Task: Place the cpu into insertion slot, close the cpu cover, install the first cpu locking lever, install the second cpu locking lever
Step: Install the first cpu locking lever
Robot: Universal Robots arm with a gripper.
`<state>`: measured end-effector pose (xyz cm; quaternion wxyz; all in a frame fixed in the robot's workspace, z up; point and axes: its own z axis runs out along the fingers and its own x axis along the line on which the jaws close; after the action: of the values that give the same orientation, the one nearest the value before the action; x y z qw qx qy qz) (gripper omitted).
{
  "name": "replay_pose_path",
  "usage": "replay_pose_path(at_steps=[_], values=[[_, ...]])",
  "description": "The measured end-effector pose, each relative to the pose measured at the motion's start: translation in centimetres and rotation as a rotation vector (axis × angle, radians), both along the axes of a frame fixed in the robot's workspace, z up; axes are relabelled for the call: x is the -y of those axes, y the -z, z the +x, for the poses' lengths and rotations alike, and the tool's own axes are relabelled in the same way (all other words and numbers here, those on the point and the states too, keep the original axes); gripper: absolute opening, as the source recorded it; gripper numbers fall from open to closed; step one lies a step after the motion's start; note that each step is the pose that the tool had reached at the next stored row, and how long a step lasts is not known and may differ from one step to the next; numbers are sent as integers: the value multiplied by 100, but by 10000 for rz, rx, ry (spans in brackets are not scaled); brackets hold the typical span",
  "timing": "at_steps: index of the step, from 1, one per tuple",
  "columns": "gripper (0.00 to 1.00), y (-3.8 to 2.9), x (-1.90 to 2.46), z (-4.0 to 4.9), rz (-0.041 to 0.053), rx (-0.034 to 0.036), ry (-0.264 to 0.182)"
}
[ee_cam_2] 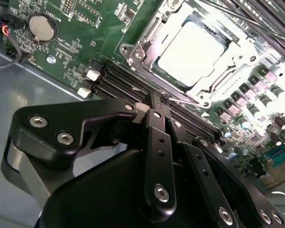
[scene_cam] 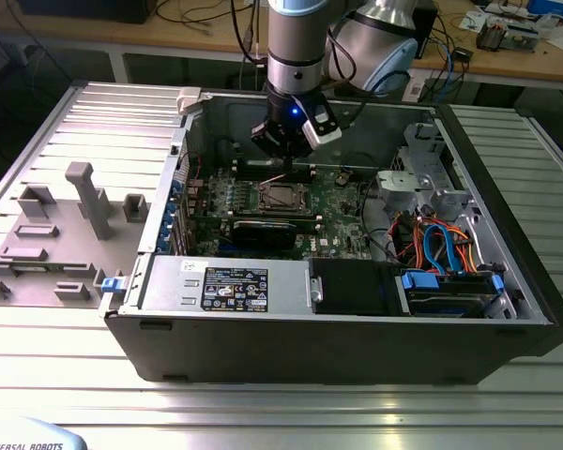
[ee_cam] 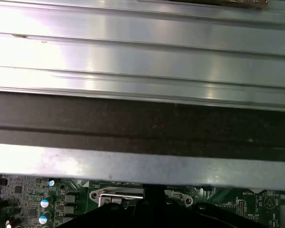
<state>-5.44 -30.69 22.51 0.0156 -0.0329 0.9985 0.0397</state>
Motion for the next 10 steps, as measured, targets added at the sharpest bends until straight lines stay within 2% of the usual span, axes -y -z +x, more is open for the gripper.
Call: replay_pose_path(at_steps=[6, 10], values=[[11, 62, 0, 56, -1, -6, 2], [11, 112, 0, 63, 0, -14, 3]])
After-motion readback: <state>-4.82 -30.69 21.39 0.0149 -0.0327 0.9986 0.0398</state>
